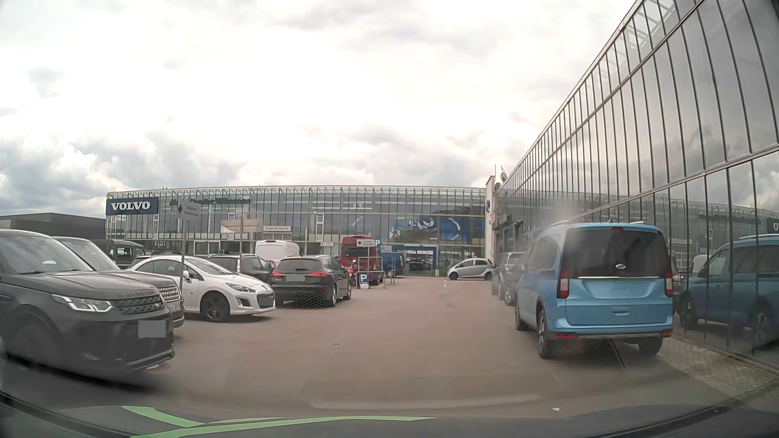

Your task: Follow the waypoints while adhering to traffic rules and regulations

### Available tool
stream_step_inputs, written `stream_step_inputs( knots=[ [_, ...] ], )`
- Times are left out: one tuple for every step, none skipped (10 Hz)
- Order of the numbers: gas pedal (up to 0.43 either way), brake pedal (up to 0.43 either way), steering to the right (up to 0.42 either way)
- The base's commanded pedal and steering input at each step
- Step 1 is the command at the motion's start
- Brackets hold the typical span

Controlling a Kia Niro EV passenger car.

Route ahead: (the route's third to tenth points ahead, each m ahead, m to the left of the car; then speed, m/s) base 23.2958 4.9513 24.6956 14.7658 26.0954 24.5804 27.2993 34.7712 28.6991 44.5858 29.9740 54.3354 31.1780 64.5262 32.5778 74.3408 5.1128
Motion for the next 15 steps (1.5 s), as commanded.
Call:
stream_step_inputs(
  knots=[
    [0.047,0.0,-0.01],
    [0.047,0.0,0.002],
    [0.0,0.0,0.013],
    [0.0,0.0,0.021],
    [0.0,0.0,0.025],
    [0.0,0.0,0.028],
    [0.0,0.0,0.032],
    [0.0,0.0,0.039],
    [0.0,0.0,0.045],
    [0.0,0.0,0.05],
    [0.0,0.0,0.059],
    [0.0,0.0,0.07],
    [0.0,0.0,0.081],
    [0.0,0.0,0.096],
    [0.0,0.0,0.109]
  ],
)
